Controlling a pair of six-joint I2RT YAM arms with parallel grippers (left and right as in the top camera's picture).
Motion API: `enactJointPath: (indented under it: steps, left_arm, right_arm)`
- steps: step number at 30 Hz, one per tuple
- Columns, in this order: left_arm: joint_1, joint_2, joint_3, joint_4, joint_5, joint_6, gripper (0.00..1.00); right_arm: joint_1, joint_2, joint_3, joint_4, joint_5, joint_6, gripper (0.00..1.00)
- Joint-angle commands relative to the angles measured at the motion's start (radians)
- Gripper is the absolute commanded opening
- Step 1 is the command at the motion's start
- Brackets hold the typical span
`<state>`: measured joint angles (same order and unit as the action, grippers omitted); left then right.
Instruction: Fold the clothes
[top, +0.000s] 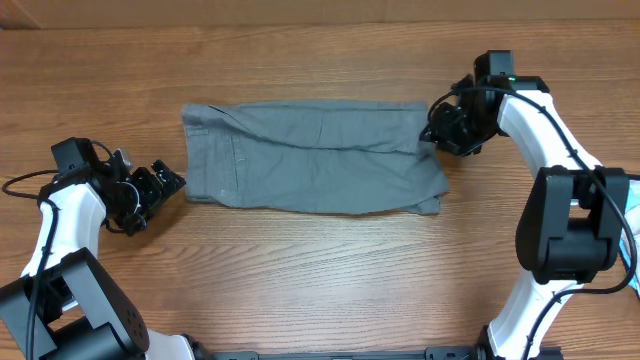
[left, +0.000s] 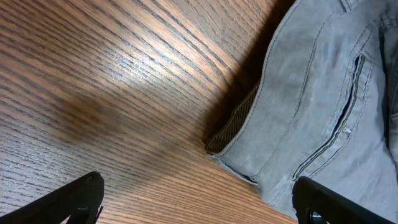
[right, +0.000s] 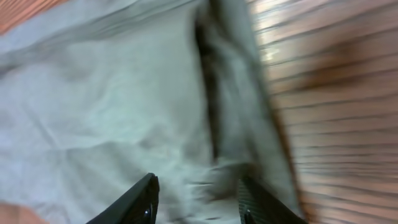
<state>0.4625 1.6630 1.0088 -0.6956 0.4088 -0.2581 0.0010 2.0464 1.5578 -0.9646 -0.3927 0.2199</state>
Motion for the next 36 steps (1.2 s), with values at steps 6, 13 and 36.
enactJointPath:
  steps: [6,13,36]
  left_arm:
    - [0.001,0.011,0.021,-0.003,0.010,0.019,1.00]
    - [0.001,0.011,0.021,-0.003,0.007,0.019,1.00]
    - [0.001,0.011,0.021,-0.003,0.006,0.022,1.00]
  right_arm:
    - [0.039,-0.002,-0.046,0.039,-0.018,0.047,0.42]
    - [0.045,0.039,-0.072,0.083,-0.028,0.096,0.42]
    - [0.021,0.009,-0.125,0.173,-0.028,0.154,0.04]
